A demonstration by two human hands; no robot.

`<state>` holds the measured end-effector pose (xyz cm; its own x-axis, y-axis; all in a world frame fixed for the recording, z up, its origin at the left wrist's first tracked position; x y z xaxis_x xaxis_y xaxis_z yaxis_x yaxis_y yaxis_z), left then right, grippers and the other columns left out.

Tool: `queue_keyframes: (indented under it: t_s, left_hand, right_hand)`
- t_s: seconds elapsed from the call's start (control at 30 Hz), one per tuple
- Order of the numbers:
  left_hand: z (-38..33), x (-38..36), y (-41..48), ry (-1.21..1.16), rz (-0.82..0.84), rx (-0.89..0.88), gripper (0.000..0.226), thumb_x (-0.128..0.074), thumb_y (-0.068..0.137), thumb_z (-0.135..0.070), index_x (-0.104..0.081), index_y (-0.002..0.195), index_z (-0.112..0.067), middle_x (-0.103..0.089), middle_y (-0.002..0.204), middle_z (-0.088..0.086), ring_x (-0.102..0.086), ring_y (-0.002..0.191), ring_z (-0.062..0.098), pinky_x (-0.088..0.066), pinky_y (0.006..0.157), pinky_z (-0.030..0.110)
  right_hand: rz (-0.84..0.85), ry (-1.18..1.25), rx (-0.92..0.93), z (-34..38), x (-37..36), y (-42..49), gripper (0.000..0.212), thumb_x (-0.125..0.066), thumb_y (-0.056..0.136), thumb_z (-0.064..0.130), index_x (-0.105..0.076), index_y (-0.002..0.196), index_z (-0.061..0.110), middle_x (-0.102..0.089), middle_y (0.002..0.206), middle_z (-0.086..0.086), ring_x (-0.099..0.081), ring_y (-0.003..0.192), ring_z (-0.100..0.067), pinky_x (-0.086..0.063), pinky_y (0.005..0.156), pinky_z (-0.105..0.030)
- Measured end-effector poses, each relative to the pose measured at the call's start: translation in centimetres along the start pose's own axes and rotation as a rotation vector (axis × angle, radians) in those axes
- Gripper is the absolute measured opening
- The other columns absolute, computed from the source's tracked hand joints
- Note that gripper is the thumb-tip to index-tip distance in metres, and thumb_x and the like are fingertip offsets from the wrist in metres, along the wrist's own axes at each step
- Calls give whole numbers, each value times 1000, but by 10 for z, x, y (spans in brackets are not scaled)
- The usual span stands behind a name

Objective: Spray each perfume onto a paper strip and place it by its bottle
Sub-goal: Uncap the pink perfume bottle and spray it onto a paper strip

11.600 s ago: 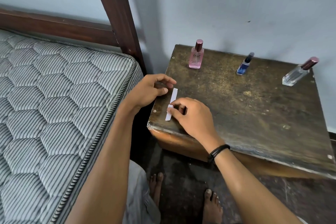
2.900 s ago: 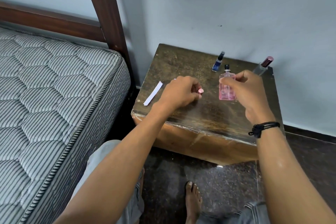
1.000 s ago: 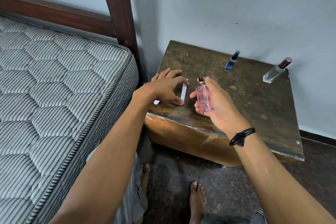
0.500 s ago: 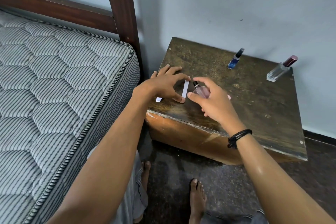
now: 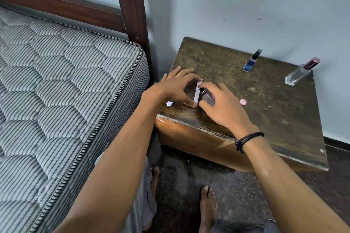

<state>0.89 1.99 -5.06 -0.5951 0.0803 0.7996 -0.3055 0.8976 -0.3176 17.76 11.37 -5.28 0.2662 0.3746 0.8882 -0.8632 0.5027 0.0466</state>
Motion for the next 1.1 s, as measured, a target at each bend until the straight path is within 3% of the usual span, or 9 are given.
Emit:
queue_keyframes:
  t_s: [0.27,0.73,1.1]
  left_hand:
    - [2,-1,3,12,-11,-2,87,-83,69,-54,-38,143,-46,-7,165,-18,11,154,20,-1,121,61]
    - [0,-1,2,59,-18,3,90,-81,69,-57,-34,146,-47,-6,166,-18,10,154,20,-4,122,60]
    - [1,-2,3,49,-12,-6,90,-81,71,-55,-34,147,-44,-5,166,-17,12,154,21,2,120,59]
  right_hand:
    - [-9,-90,55,2,-2,1,41,-59,97,44,-50,136,36,-46,99,1,-58,70,-33,-43,58,-37]
    - [-28,-41,28,2,-1,3,40,-57,93,49,-54,132,40,-54,102,0,-63,82,-36,-54,66,-44]
    - [-20,-96,72,3,-2,4,41,-53,92,49,-53,130,35,-50,98,3,-61,74,-34,-53,61,-42]
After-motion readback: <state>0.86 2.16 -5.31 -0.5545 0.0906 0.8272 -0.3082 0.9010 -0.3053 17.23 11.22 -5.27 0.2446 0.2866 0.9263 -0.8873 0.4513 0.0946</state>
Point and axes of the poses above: each hand's wrist, its own y-axis towards the middle knuckle, its own x-axis out of the back of the hand, z = x × y, the point moved 2 cm from there along y, towards the middle knuckle
